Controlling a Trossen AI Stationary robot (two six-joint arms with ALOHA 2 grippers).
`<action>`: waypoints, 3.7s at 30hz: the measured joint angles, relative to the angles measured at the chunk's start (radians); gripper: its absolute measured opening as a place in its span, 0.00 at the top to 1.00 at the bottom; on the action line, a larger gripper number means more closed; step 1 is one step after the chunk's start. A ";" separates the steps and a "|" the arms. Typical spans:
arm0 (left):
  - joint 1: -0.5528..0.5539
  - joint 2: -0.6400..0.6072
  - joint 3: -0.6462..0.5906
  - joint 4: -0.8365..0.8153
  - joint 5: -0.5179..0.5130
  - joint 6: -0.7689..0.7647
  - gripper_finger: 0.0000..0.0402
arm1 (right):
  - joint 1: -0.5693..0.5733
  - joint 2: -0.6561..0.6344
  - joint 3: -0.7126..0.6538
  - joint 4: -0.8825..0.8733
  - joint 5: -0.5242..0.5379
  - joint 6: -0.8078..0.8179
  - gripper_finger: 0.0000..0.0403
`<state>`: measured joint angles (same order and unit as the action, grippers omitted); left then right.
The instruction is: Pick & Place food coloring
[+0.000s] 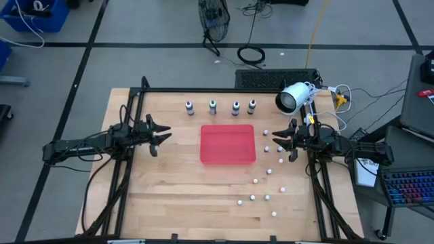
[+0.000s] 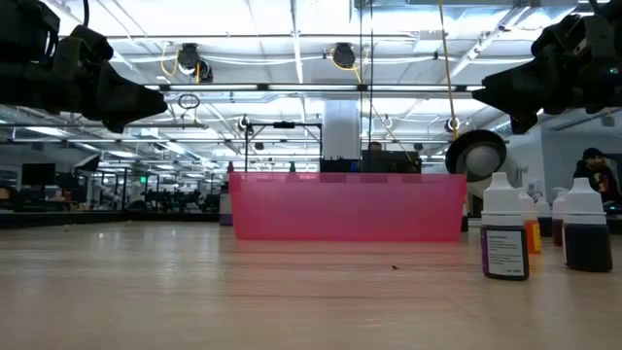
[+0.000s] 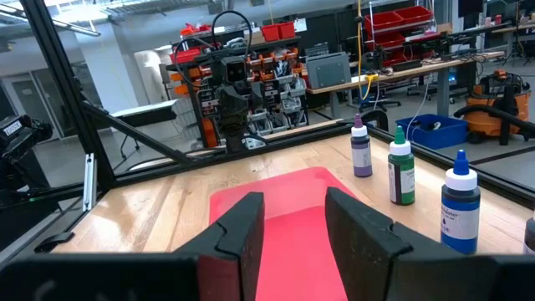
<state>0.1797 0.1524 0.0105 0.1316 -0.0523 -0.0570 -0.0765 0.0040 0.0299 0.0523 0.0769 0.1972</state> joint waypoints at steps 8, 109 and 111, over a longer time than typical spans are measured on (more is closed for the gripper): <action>0.000 0.000 0.000 0.000 0.000 0.000 0.66 | 0.000 0.000 0.000 0.000 0.000 0.000 0.71; 0.000 0.000 0.000 0.000 0.000 0.000 0.66 | -0.245 1.548 0.976 -0.860 0.159 0.287 0.51; 0.000 0.000 0.000 0.000 -0.001 0.000 0.66 | -0.245 1.549 0.972 -0.871 0.159 0.292 0.51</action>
<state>0.1798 0.1520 0.0105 0.1317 -0.0528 -0.0570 -0.3214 1.5530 1.0021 -0.8191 0.2362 0.4890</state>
